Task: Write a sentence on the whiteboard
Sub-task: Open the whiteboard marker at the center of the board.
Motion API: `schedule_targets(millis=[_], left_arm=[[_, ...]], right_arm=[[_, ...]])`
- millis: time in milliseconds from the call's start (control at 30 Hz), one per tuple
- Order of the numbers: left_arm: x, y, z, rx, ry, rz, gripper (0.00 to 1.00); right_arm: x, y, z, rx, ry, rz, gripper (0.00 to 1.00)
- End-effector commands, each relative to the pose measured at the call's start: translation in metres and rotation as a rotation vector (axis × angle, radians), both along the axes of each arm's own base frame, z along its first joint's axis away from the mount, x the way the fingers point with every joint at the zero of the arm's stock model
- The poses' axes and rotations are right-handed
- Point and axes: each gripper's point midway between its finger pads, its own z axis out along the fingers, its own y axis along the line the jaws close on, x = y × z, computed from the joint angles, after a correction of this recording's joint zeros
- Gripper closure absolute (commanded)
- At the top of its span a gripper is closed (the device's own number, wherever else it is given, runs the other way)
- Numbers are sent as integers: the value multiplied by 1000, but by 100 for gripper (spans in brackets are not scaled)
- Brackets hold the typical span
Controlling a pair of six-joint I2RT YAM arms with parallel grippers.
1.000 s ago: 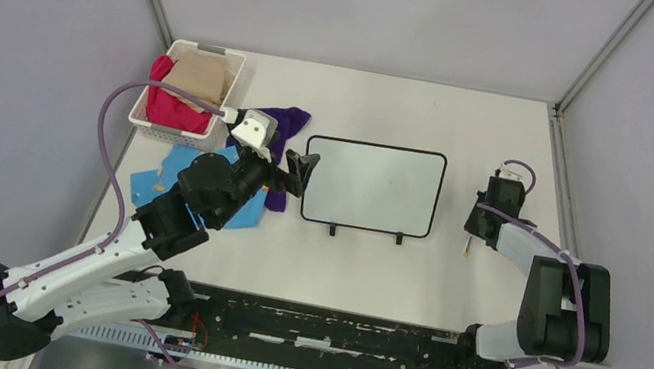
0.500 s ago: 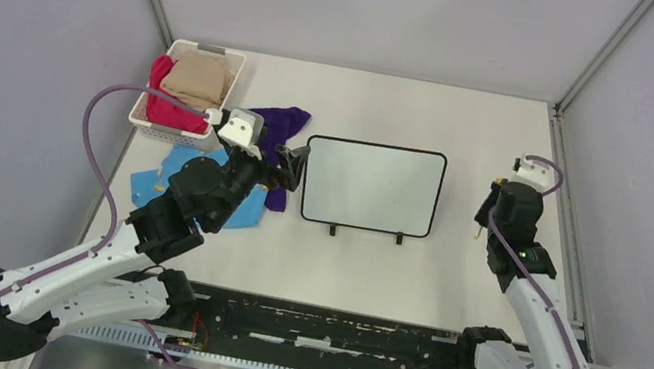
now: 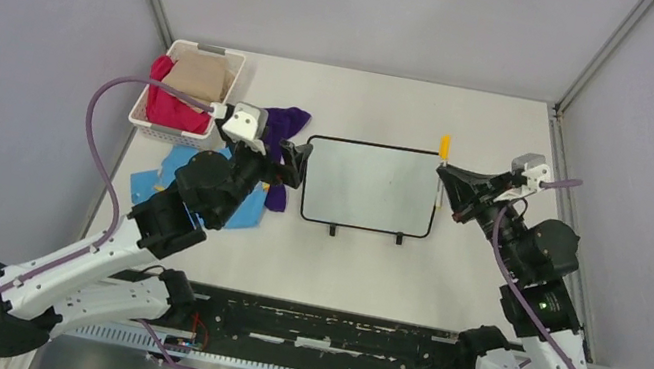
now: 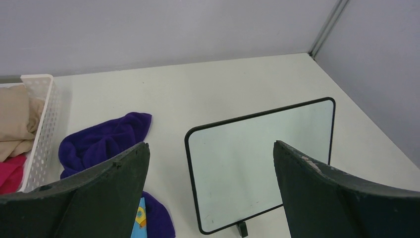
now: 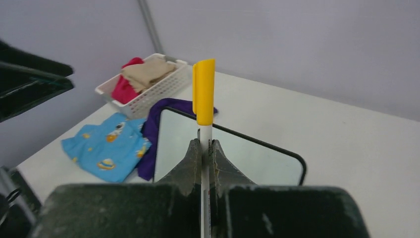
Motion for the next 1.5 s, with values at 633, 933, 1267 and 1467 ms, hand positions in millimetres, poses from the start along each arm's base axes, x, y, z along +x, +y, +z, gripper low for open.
schedule_targets(millis=[633,933,1267,1467], left_arm=[[-78,-76,101,-426,14,-600,0],[-99,-69,104,-467,10,-672,0],[-124,-76,112,-468,-15,-813,0],[-122,-84,109,-457,-6,-829,2]], right_arm=[[-89,148,56,269,-255,612,100],[-122,173,69,334,-241,740,100],[-131,170,73,345,-266,740,100],[-135,166,74,349,-278,741,100]])
